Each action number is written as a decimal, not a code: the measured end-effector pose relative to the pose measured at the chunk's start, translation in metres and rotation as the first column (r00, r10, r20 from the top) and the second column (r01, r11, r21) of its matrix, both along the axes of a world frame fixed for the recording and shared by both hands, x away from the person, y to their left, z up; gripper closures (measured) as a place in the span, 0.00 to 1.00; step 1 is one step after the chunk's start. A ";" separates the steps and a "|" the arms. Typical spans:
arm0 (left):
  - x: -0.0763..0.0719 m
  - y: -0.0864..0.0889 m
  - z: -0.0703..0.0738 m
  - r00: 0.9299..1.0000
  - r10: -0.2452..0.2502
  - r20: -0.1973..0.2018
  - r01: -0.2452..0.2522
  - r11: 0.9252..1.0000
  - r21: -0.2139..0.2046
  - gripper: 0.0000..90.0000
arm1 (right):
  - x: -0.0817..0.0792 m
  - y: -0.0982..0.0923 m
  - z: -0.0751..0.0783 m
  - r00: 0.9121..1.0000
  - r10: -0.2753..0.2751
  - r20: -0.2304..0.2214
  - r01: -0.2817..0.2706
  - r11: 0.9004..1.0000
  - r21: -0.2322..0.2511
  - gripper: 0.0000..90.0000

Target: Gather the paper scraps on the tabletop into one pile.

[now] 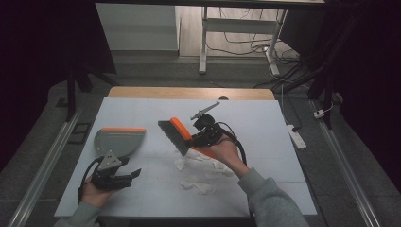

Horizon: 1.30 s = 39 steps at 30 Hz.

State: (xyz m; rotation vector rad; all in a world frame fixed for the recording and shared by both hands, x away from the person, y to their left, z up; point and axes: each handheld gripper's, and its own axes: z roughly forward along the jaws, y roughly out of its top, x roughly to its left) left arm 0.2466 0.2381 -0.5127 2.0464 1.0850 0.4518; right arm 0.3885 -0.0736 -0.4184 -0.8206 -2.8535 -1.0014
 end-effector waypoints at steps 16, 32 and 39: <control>0.000 0.001 -0.001 1.000 0.004 -0.004 -0.004 1.000 0.003 0.39 | -0.010 0.023 -0.014 0.992 0.121 0.039 -0.119 0.991 -0.054 0.79; 0.000 0.005 -0.001 1.000 0.012 -0.003 -0.012 1.000 -0.004 0.39 | -0.082 0.005 -0.010 0.950 0.279 -0.138 -0.303 0.929 -0.212 0.79; 0.000 0.004 -0.001 1.000 0.013 -0.003 -0.013 1.000 -0.001 0.39 | -0.085 0.002 -0.032 0.943 0.284 -0.176 -0.326 0.896 -0.300 0.79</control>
